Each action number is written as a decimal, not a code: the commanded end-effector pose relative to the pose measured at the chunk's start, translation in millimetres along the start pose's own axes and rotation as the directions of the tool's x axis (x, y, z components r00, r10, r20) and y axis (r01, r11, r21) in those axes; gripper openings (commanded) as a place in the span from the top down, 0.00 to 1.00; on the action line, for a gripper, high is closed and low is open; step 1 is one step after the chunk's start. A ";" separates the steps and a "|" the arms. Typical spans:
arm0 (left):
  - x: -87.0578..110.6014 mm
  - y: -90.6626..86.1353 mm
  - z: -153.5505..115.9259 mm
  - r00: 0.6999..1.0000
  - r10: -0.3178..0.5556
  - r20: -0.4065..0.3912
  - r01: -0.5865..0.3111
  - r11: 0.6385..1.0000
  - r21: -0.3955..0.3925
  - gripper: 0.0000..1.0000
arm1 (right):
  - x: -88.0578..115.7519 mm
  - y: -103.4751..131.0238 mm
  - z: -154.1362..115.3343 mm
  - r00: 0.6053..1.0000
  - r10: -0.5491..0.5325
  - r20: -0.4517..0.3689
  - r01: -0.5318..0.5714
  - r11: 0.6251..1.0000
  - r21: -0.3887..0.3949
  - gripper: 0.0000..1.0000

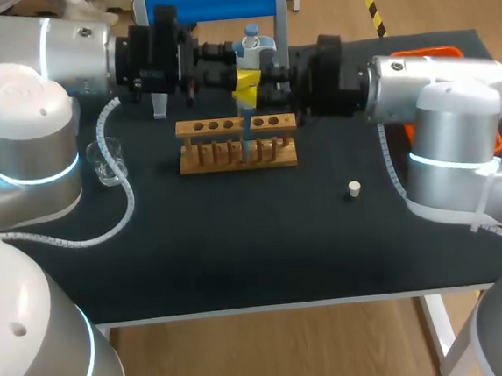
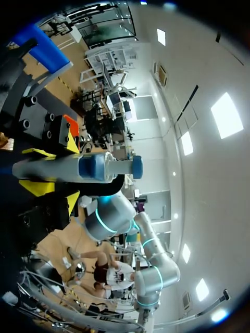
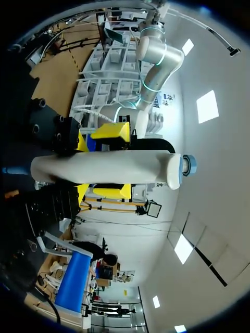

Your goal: Invert the test tube, pick up the pipette, mount the tip to pipette, aspirate from beaker and dispense into the tube, eject the tip, return the pipette, and cap with the stopper.

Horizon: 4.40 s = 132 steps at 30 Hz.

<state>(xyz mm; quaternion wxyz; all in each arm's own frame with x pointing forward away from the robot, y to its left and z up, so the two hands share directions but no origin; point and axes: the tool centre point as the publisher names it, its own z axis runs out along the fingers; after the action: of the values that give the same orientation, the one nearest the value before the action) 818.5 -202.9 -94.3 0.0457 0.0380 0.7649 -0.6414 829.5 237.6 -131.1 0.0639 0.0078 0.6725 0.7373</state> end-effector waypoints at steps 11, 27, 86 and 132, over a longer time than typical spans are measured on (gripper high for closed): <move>1.4 1.0 -1.4 1.000 0.002 0.003 -0.003 1.000 0.004 0.00 | -39.0 0.1 -73.3 0.994 0.026 -0.102 -0.021 0.998 0.058 1.00; 1.4 1.0 -1.4 1.000 0.002 0.003 -0.003 1.000 0.004 0.00 | -60.5 4.6 -132.8 0.976 0.015 -0.216 -0.003 0.998 0.057 1.00; 1.4 1.0 -1.4 1.000 0.002 0.003 -0.003 1.000 0.004 0.00 | -115.2 39.3 -344.4 0.983 0.040 -0.181 -0.038 0.999 0.016 1.00; 1.4 1.0 -1.4 1.000 0.002 0.003 -0.003 1.000 0.004 0.00 | -149.0 -2.6 -397.0 0.958 0.059 -0.282 -0.049 0.998 0.045 1.00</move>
<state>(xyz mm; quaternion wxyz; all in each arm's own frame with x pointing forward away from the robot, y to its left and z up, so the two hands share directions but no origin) 818.0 -202.3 -94.3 0.0462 0.0377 0.7651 -0.6412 933.5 -166.5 -158.2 -0.0343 -0.0582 0.6903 0.7204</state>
